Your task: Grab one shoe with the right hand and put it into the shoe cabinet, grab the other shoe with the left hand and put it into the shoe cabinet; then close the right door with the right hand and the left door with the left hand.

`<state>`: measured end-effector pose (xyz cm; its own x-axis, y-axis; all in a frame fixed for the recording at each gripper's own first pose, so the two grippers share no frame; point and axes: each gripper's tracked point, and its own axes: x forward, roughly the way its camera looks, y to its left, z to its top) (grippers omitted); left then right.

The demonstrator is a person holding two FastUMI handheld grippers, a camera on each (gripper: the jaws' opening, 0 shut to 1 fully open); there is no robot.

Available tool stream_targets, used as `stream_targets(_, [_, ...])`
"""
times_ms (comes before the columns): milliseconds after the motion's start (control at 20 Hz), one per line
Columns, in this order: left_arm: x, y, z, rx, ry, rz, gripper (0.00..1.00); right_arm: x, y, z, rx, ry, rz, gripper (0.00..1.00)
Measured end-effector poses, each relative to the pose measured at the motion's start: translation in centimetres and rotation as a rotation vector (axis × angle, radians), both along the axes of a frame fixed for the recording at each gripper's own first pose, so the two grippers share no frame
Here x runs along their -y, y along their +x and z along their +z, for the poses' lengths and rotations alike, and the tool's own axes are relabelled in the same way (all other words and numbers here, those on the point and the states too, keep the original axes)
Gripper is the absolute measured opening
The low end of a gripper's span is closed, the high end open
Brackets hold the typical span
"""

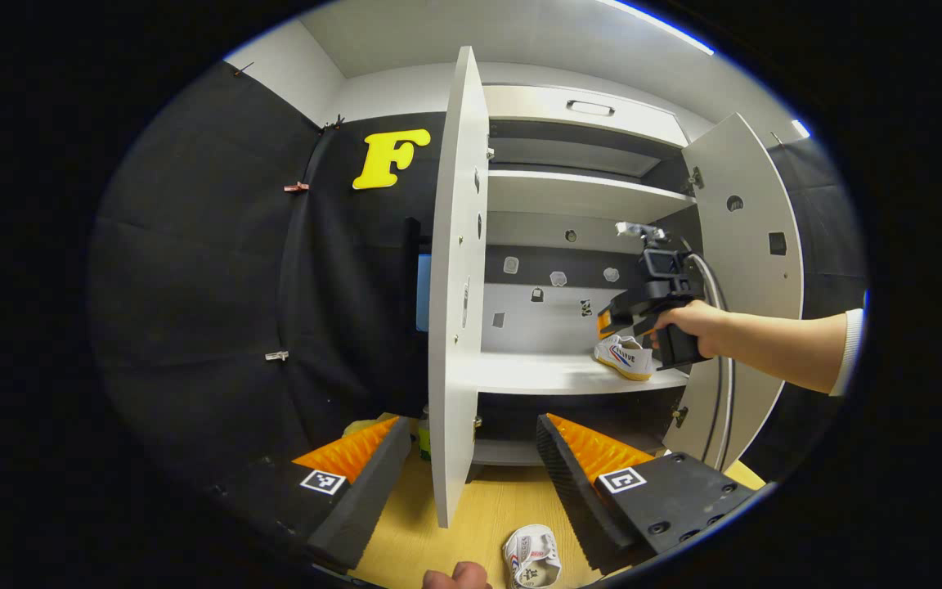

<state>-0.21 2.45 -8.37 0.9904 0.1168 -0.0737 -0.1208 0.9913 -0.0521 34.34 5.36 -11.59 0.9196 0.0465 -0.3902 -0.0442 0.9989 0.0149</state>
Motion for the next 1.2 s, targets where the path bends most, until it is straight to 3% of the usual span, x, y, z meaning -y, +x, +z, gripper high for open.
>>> stream_targets(300, [-0.2, -0.9, -1.3, 0.001, -0.016, -0.009, 0.96, -0.2, -8.9, 5.3, 0.185, 0.059, 0.033, 0.98])
stream_targets(600, [1.5, -1.7, -4.1, 0.004, 0.005, -0.074, 0.96, 0.0, -18.4, 5.0, 0.263, 0.127, 0.058, 0.98])
stream_targets(900, [4.5, -3.4, -13.0, -0.132, 0.069, -0.162, 0.96, 0.7, -24.3, 3.2, 0.274, 0.096, 0.084, 0.98])
stream_targets(1200, [6.6, -4.4, -24.9, -0.357, 0.055, -0.225, 0.96, 1.7, -27.4, 2.2, 0.255, 0.105, 0.076, 0.98])
